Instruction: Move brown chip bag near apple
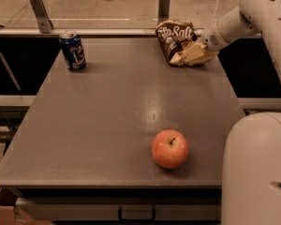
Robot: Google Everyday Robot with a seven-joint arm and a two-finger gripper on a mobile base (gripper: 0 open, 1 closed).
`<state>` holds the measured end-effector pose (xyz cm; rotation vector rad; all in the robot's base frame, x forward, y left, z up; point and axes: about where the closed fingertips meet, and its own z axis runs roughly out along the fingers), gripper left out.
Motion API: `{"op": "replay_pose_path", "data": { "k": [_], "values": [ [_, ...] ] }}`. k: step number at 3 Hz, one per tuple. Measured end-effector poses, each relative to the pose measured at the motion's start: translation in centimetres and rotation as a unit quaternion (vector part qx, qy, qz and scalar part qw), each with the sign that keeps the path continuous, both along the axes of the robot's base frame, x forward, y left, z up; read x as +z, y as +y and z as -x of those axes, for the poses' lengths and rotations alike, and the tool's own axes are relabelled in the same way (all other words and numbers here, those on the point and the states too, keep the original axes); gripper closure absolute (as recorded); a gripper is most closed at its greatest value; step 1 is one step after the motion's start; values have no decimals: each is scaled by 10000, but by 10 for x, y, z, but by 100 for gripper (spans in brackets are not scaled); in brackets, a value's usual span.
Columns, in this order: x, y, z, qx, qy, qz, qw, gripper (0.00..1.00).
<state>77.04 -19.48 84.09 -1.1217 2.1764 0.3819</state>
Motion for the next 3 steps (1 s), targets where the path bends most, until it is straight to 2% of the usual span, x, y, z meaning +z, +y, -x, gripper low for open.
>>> {"op": "replay_pose_path", "data": {
  "k": [2, 3],
  "values": [
    [1, 6, 2, 39, 33, -59, 10000, 100],
    [21, 35, 6, 309, -84, -5, 9995, 100]
  ]
}}
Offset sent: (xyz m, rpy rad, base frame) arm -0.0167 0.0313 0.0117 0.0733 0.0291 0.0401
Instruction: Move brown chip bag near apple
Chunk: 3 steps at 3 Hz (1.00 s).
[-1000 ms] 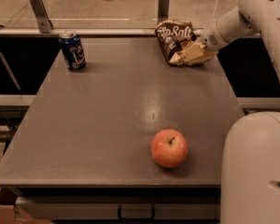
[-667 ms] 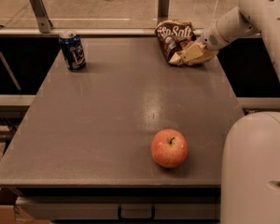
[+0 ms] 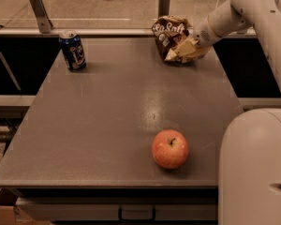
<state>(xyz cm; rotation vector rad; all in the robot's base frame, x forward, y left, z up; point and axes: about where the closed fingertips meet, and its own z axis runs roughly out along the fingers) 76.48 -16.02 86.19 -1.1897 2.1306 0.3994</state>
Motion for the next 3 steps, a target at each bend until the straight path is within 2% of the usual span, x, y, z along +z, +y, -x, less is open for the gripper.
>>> {"op": "replay_pose_path", "data": {
  "k": [1, 2, 3],
  "values": [
    [51, 40, 22, 104, -2, 131, 9999, 100],
    [51, 40, 22, 105, -2, 131, 9999, 100],
    [48, 46, 26, 396, 9, 211, 9990, 100]
  ]
}}
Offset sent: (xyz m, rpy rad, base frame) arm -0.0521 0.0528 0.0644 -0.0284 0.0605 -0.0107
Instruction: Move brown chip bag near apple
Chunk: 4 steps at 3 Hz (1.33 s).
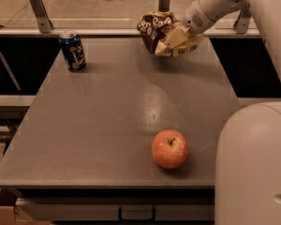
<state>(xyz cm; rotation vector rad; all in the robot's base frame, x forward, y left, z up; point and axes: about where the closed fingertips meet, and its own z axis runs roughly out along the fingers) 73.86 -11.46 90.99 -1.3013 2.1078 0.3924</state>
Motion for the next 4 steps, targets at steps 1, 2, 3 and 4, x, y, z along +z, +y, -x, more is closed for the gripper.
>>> {"op": "replay_pose_path", "data": {
  "k": [1, 2, 3, 4],
  "values": [
    [2, -11, 45, 629, 98, 236, 9977, 100],
    [6, -21, 89, 1035, 172, 451, 9935, 100],
    [-2, -29, 131, 1404, 424, 616, 9873, 100],
    [-14, -40, 169, 1716, 777, 853, 9784, 100]
  ]
}}
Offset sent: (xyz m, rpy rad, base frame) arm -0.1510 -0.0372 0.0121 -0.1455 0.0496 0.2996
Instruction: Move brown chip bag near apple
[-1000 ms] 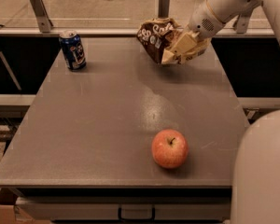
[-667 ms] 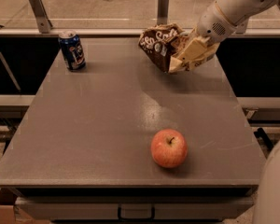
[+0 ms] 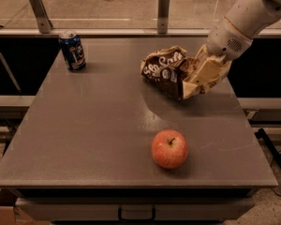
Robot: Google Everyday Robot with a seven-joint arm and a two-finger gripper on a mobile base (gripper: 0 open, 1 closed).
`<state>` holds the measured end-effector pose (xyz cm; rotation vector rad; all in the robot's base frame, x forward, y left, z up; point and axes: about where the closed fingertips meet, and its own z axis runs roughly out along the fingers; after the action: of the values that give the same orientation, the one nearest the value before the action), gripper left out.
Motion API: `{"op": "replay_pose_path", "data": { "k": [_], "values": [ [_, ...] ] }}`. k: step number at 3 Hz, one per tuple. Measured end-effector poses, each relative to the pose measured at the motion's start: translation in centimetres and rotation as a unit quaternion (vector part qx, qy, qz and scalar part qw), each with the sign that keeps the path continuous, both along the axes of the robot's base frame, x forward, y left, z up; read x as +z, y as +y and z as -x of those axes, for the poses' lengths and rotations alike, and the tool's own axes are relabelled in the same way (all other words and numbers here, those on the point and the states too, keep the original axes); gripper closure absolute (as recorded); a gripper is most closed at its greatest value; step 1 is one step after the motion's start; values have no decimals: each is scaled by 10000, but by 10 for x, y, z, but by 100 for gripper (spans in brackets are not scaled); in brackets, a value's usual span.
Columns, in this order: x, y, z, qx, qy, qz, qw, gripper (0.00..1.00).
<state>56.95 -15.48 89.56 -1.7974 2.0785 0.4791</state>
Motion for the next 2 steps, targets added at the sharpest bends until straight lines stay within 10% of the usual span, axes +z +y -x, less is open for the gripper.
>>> {"op": "replay_pose_path", "data": {
  "k": [2],
  "values": [
    [-12, -19, 57, 301, 556, 484, 9968, 100]
  ]
}}
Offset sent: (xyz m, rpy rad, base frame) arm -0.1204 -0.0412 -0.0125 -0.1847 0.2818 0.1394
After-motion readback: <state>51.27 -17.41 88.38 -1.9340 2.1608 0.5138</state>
